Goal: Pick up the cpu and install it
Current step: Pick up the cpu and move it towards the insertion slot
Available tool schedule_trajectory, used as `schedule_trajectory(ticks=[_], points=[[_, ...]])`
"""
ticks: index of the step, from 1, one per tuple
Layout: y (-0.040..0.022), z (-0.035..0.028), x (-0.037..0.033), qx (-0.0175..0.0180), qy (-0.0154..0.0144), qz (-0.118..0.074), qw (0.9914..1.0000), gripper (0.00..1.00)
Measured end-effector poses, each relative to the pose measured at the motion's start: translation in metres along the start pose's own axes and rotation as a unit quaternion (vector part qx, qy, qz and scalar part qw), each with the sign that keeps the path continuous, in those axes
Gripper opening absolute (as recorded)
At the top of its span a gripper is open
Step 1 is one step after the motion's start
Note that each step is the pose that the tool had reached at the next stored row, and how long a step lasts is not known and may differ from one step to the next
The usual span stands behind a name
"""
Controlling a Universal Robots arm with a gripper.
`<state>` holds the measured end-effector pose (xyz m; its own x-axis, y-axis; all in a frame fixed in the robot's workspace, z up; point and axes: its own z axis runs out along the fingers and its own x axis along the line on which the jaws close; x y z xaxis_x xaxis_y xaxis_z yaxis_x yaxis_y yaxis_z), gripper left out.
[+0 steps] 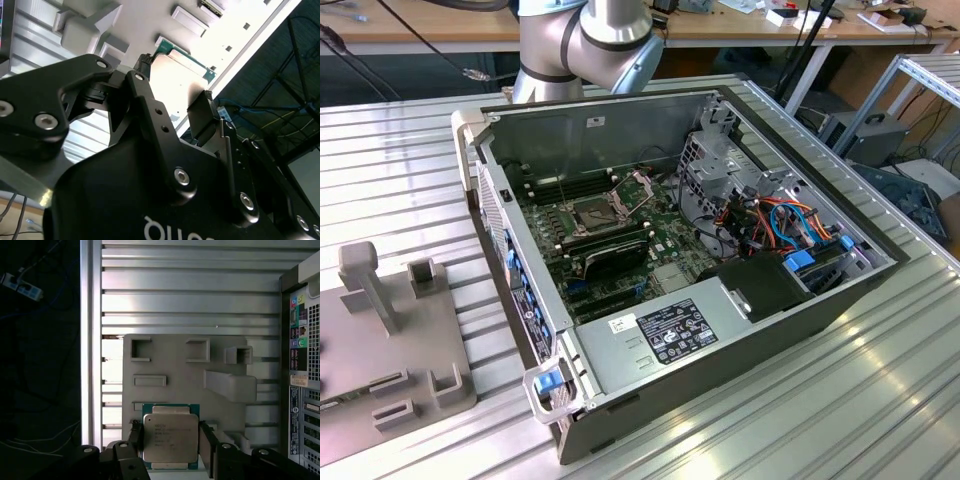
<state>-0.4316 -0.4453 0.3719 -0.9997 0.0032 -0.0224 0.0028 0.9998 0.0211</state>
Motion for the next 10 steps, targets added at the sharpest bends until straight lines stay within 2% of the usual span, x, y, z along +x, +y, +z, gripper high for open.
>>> schedule_trajectory(ticks=[8,10], points=[[0.0001,0.0002,-0.0092,0.0,0.0,0.0,1.0,0.55],[0.0001,0.0004,-0.0137,0.0,-0.0001,0.0,1.0,0.55]])
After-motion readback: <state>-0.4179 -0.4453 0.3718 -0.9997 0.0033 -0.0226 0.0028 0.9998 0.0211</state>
